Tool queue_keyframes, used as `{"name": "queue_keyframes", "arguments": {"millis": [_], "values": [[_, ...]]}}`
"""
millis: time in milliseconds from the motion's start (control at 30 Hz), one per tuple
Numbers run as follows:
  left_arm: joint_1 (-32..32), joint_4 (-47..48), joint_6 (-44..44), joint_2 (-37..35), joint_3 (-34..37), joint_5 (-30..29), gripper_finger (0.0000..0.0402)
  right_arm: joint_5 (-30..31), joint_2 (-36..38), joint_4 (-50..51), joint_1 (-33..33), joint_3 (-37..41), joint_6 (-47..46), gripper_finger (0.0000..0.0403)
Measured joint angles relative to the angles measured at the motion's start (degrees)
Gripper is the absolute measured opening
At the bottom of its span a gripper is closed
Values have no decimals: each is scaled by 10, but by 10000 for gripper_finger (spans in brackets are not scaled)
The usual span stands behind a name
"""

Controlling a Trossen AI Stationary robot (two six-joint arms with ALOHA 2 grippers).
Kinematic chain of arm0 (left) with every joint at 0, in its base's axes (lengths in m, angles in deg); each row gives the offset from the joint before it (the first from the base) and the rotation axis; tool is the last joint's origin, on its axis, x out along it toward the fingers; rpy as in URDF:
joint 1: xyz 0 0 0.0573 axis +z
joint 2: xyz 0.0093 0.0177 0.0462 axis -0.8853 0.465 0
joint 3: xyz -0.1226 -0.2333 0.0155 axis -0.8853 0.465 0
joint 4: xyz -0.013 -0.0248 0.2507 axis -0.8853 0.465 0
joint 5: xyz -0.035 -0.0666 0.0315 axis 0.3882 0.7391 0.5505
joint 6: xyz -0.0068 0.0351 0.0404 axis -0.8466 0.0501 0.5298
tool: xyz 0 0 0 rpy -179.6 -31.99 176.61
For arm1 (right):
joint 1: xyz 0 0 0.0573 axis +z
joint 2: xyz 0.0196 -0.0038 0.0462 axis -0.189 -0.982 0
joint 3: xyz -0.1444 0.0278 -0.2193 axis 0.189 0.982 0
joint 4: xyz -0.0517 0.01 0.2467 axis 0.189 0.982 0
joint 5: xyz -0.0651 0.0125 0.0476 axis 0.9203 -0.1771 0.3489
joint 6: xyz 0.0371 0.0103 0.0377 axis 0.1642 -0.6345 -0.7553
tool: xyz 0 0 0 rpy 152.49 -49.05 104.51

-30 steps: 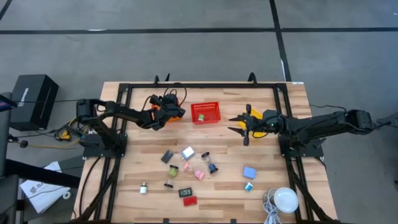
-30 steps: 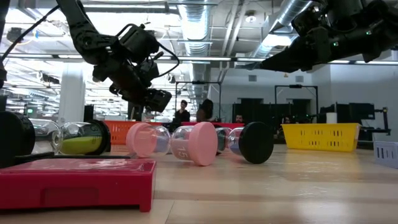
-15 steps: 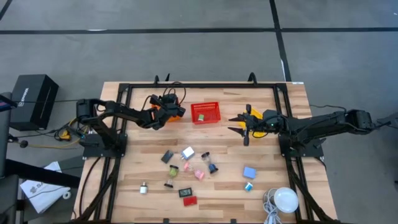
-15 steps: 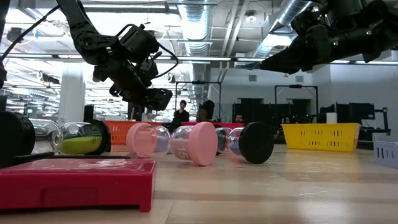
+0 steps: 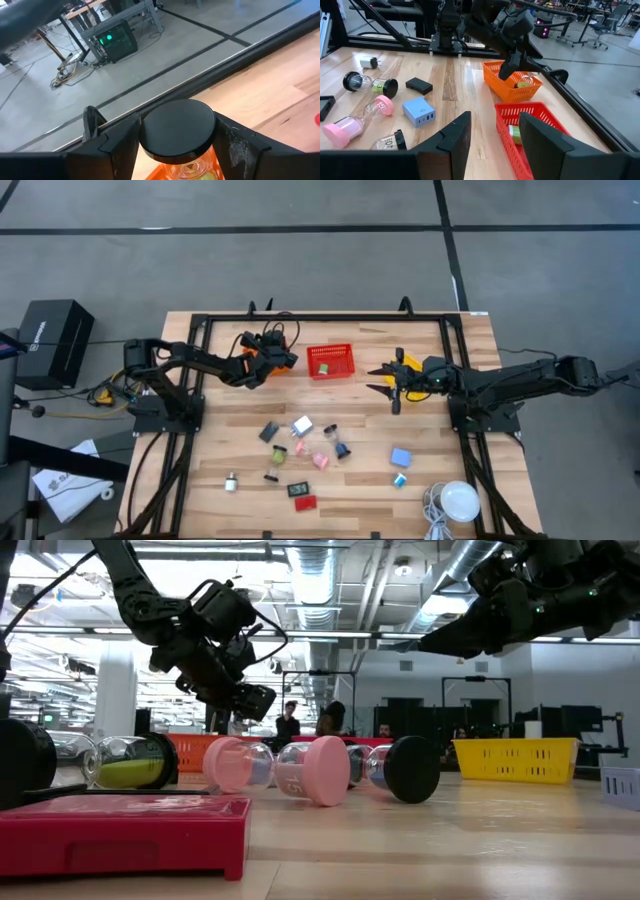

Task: Pick & Place Office items
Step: Put the left green hourglass into the orange bin, then put the top black digital clock into the yellow bin

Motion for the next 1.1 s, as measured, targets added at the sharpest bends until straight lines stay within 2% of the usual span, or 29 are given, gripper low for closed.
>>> {"name": "queue_keyframes", "arguments": {"millis": [633,1100], "values": [[0,0,-5,0,0,7,224,0,0,6,0,0,0,159],[0,-4,-4,-11,0,7,283,0,0,6,0,0,0,159]]}}
